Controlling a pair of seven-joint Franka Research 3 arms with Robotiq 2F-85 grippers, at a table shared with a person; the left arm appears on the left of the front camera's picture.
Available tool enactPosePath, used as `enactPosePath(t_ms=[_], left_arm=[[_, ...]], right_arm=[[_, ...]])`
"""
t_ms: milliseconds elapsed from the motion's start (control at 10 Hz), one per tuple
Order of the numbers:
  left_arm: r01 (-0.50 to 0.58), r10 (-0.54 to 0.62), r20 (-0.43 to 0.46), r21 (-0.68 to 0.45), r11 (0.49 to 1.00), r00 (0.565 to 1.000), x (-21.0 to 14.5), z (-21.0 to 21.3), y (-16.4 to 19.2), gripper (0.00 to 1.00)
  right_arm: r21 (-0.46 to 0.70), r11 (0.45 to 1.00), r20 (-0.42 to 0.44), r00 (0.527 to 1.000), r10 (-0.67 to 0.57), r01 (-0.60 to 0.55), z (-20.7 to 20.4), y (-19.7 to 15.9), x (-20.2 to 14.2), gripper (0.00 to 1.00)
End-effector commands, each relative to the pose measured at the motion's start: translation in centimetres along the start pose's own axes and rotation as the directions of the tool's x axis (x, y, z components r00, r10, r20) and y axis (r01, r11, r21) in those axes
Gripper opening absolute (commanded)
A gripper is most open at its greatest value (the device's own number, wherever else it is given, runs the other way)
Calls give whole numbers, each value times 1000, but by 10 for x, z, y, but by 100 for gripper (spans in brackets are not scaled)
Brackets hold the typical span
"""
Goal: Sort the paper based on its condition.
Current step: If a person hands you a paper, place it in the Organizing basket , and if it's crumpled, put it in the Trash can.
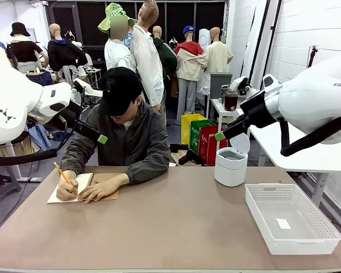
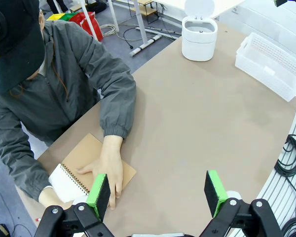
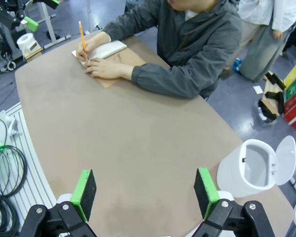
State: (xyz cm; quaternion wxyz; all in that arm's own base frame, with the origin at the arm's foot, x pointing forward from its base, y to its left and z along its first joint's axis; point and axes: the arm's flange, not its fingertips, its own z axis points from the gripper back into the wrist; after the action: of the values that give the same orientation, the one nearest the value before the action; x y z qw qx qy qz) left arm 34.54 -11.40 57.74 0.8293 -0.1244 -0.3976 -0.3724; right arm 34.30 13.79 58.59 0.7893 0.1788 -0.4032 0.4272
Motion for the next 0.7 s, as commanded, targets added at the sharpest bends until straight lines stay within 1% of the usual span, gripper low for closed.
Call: enactPosePath(t_ms=[0, 600], left_arm=[[-3, 2, -5, -6, 1000, 1000, 0, 1, 1, 100], [-3, 2, -5, -6, 1000, 1000, 0, 1, 1, 100]], right_arm=[[9, 1000, -1, 1000, -2, 2, 1, 0, -1, 100], [9, 1000, -1, 1000, -2, 2, 1, 0, -1, 100]])
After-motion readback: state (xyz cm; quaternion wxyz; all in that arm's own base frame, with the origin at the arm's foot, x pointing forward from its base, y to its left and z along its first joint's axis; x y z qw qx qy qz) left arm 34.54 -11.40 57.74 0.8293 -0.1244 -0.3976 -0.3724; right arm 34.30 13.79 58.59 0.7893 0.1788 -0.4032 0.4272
